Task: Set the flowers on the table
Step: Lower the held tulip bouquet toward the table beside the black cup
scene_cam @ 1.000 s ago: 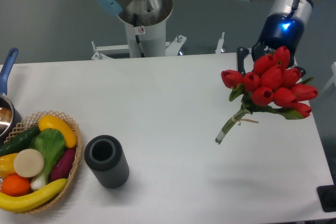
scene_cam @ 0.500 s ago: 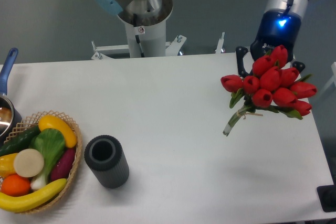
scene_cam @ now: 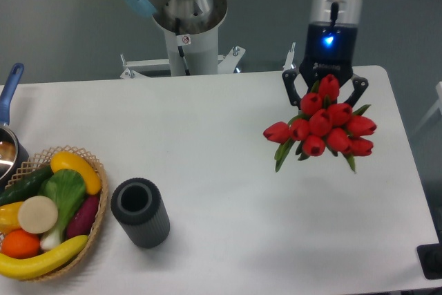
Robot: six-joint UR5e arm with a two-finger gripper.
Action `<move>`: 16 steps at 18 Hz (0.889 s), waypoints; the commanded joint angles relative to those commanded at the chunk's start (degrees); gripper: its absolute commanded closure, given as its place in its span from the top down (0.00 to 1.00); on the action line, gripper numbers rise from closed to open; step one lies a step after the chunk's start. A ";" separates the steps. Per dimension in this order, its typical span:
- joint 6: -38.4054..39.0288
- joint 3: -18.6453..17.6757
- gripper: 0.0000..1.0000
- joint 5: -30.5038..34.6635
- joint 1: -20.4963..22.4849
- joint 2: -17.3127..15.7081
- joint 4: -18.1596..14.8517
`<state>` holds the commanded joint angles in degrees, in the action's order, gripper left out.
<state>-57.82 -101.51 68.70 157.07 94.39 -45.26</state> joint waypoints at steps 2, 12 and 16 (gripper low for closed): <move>-2.02 -0.88 0.38 4.49 -1.41 0.26 0.00; -10.82 -2.55 0.43 31.12 -13.71 9.75 0.09; -11.09 -1.85 0.43 38.25 -16.79 14.40 0.00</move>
<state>-68.91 -103.36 106.95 140.28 108.79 -45.26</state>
